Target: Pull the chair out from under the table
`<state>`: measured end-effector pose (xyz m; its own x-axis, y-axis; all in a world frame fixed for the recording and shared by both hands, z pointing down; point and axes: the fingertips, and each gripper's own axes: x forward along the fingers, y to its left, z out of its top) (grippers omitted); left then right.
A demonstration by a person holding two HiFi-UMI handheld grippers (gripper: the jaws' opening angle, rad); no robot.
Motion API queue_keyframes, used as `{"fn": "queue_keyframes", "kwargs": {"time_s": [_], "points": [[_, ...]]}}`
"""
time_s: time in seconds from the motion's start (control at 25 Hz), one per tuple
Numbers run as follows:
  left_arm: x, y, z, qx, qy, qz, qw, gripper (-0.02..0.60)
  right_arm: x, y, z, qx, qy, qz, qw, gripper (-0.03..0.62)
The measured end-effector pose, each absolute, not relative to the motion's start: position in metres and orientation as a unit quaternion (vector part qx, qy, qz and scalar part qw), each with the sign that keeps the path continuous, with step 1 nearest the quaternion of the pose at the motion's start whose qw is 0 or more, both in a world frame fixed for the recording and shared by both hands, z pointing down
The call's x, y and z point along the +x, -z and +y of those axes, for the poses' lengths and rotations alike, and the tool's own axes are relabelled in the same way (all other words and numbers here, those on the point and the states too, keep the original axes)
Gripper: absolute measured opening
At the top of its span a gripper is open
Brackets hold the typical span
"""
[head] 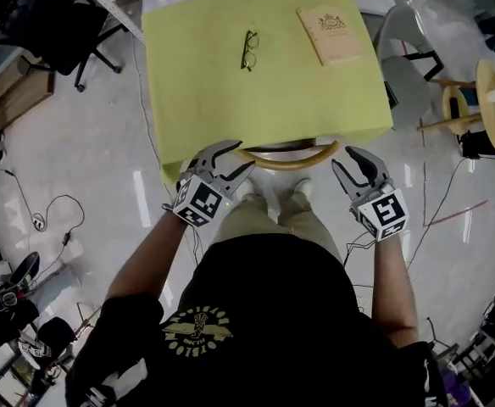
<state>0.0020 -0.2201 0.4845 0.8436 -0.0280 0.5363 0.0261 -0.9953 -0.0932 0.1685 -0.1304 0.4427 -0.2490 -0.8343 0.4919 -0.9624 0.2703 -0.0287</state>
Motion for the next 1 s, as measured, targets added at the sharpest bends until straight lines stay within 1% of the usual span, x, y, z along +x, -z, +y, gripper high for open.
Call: {"fn": "queue_keyframes", "kwargs": {"time_s": [0.28, 0.48, 0.8, 1.0], "points": [[0.017, -0.522, -0.192, -0.94, 0.332, -0.027, 0.075, 0.189, 0.18, -0.466, -0.137, 0.518, -0.164, -0.814, 0.205, 0.15], [0.022, -0.56, -0.177, -0.921, 0.376, -0.045, 0.092, 0.202, 0.179, -0.494, -0.136, 0.475, -0.178, -0.834, 0.218, 0.177], [0.021, -0.614, -0.165, -0.902, 0.422, -0.055, 0.073, 0.202, 0.173, -0.532, -0.128, 0.419, -0.196, -0.853, 0.241, 0.2], [0.023, -0.648, -0.165, -0.885, 0.455, -0.067, 0.079, 0.202, 0.176, -0.56, -0.121, 0.394, -0.203, -0.856, 0.266, 0.202]]}}
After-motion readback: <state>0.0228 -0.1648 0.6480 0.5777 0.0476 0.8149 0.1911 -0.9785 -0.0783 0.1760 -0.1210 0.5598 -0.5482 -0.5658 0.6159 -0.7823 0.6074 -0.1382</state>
